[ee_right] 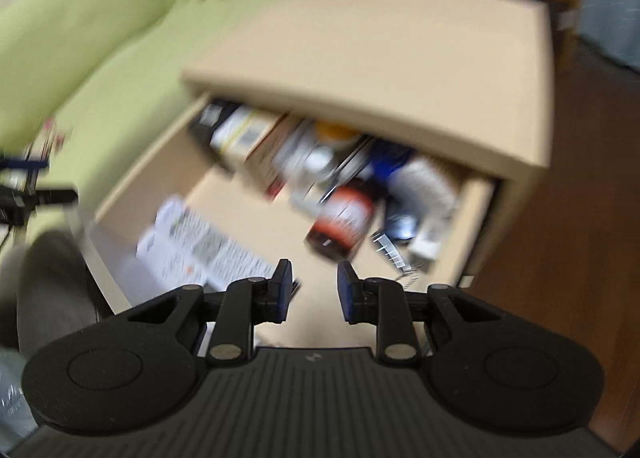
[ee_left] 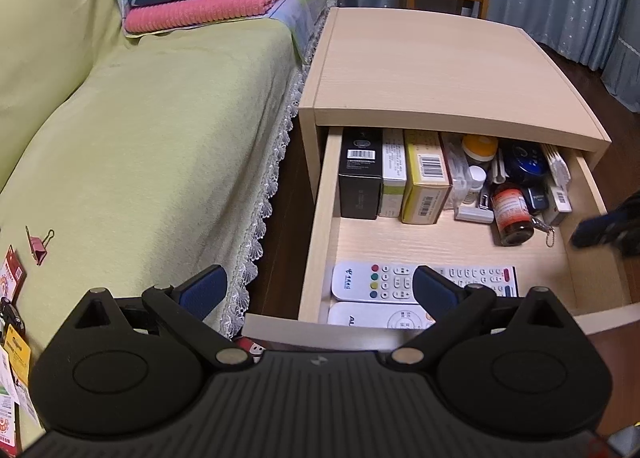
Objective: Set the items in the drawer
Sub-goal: 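Withdraw the right tool and bring it to the drawer front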
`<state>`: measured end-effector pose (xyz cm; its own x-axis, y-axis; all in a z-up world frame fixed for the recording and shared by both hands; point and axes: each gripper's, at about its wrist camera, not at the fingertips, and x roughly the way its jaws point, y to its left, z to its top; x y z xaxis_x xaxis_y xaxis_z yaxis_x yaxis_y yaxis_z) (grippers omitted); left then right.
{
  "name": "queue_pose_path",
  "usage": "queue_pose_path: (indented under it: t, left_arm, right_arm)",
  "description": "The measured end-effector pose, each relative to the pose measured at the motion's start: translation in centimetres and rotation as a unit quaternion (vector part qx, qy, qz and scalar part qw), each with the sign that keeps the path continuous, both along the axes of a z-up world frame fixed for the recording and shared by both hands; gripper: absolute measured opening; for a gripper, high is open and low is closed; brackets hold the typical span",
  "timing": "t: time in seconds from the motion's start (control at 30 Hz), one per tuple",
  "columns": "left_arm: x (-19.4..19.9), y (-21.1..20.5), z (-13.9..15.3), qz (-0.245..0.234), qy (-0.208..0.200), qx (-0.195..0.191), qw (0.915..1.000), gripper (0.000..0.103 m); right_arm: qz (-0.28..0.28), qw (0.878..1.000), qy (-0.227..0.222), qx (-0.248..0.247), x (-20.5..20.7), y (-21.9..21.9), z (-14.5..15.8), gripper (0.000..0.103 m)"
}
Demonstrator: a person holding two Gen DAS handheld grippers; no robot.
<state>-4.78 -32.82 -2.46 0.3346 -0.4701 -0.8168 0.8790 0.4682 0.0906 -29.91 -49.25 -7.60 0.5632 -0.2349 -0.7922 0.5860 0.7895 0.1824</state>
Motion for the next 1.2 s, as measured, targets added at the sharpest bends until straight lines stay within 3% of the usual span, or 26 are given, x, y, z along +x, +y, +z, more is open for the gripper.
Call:
queue_pose_path:
  t: [0.17, 0.33, 0.43, 0.53, 0.7, 0.97, 1.2]
  left_arm:
    - [-1.0, 0.5, 0.2, -0.014, -0.007, 0.000, 0.9999, 0.100]
    - [-1.2, 1.4, 0.4, -0.014, 0.015, -0.007, 0.9998, 0.100]
    - [-1.1, 2.6, 0.7, -0.011, 0.032, -0.023, 0.9991, 0.100]
    - [-1.0, 4.4, 0.7, -0.005, 0.026, -0.028, 0.9993, 0.100]
    - [-0.7, 5.9, -0.7, -0.014, 0.010, -0.026, 0.9995, 0.100]
    - [-0.1, 7.6, -3.3, -0.035, -0.013, -0.020, 0.9991, 0.097]
    - [0.6, 6.3, -5.7, -0.063, -0.023, -0.016, 0.9976, 0.097]
  right_arm:
    - [-0.098, 0.990, -0.083, -0.054, -6.4, 2.7, 3.5, 0.026]
    - [-0.120, 0.988, -0.073, -0.071, -9.2, 5.1, 4.0, 0.044]
    - [-0.133, 0.986, -0.067, -0.081, -10.9, 6.5, 4.3, 0.047]
    - [-0.146, 0.983, -0.060, -0.092, -12.6, 7.9, 4.6, 0.058]
    - [-0.165, 0.979, -0.049, -0.108, -15.3, 10.2, 4.9, 0.058]
    - [-0.153, 0.982, -0.031, -0.103, -15.5, 11.1, 3.3, 0.057]
    - [-0.142, 0.983, -0.019, -0.112, -14.4, 10.9, 2.0, 0.055]
